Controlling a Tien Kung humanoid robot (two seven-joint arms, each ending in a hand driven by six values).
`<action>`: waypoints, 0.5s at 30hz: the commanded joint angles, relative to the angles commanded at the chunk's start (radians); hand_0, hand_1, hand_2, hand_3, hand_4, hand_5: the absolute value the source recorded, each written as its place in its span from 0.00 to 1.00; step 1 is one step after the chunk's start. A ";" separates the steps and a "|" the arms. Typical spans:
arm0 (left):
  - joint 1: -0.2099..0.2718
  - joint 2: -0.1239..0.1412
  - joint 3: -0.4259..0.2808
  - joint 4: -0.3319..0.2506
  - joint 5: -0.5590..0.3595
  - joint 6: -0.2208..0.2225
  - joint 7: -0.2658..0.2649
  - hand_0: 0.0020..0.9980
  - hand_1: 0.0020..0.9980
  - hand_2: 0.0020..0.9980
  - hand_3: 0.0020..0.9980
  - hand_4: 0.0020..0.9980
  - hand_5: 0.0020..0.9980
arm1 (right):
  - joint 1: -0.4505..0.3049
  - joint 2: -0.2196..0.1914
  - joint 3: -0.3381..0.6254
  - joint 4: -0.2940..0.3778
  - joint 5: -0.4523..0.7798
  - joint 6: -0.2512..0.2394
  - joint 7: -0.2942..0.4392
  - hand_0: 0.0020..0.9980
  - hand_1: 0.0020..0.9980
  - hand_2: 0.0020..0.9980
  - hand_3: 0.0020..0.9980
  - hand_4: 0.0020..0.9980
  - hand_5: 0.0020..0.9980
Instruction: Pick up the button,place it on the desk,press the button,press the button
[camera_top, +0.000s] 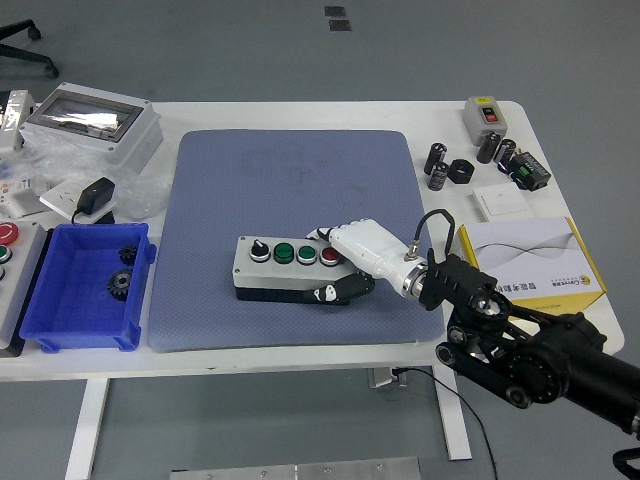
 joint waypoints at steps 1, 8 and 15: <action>0.000 0.000 0.000 0.000 0.000 0.000 0.000 0.59 0.50 0.49 0.57 0.05 0.00 | 0.001 0.000 -0.001 0.000 0.001 -0.001 0.001 0.65 0.57 0.53 0.52 0.00 0.09; 0.002 0.000 0.001 0.001 0.000 0.001 0.000 0.59 0.50 0.49 0.57 0.05 0.00 | -0.007 -0.002 -0.002 0.004 -0.009 -0.005 -0.026 0.81 0.70 0.66 0.66 0.05 0.08; 0.003 -0.001 0.001 0.001 0.000 0.001 0.000 0.59 0.50 0.49 0.57 0.05 0.00 | -0.011 -0.003 -0.004 0.005 -0.004 -0.010 -0.039 0.86 0.77 0.75 0.76 0.23 0.01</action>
